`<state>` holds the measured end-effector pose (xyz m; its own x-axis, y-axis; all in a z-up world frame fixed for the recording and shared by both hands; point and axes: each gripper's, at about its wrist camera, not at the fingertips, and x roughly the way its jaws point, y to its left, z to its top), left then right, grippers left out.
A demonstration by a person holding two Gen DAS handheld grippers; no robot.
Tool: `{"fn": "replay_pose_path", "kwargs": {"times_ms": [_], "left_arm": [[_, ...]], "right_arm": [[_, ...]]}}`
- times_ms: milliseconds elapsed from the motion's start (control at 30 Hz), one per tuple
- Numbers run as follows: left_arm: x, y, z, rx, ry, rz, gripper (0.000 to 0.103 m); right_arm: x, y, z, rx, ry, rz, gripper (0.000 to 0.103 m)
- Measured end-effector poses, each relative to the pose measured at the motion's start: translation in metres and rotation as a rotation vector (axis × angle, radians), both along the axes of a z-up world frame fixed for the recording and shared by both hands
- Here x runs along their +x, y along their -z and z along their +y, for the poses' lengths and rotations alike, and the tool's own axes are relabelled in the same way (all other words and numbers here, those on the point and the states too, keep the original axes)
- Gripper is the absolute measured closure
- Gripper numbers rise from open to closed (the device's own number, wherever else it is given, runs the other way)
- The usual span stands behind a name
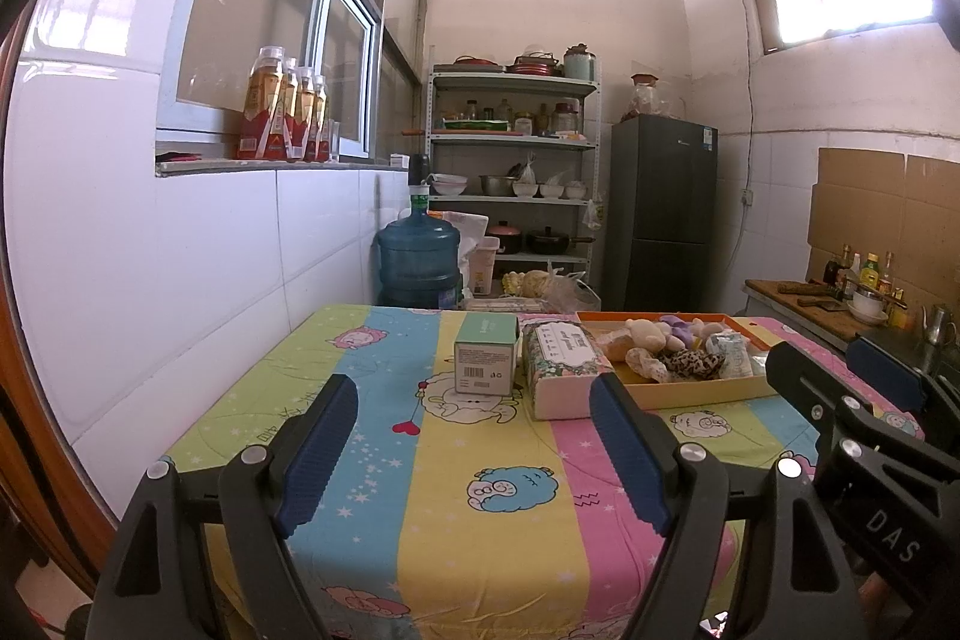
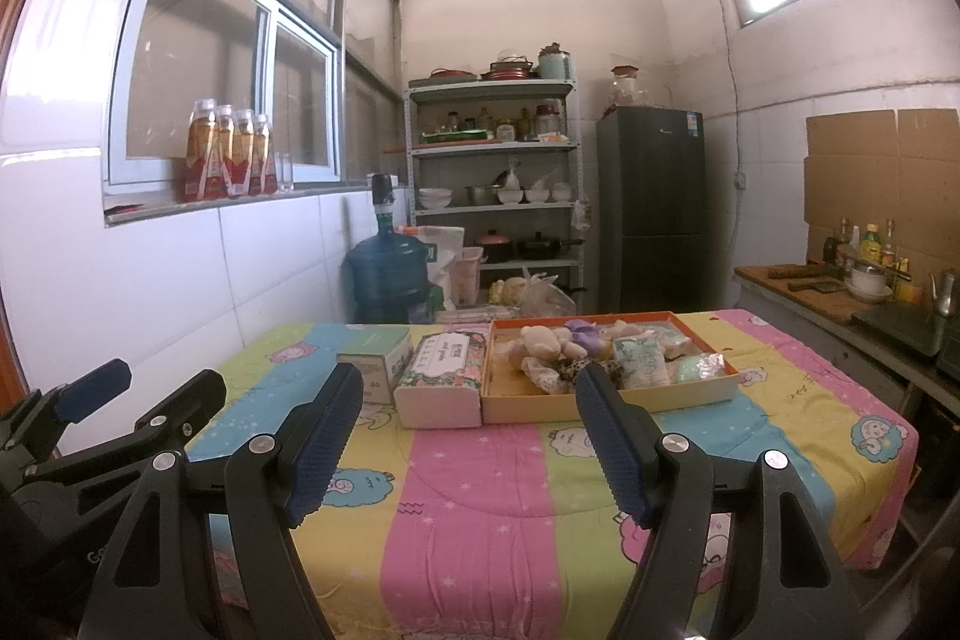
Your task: Organize soft objects
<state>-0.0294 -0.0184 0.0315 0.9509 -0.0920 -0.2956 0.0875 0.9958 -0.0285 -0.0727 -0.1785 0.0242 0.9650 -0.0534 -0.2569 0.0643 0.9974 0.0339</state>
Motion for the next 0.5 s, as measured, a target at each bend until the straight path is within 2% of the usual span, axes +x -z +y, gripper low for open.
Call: {"fn": "replay_pose_path", "kwargs": {"times_ms": [500], "left_arm": [[-0.0004, 0.0005, -0.0007, 0.000, 0.001, 0.000, 0.024]], "right_arm": [[0.0000, 0.0002, 0.0006, 0.001, 0.000, 0.000, 0.028]]}}
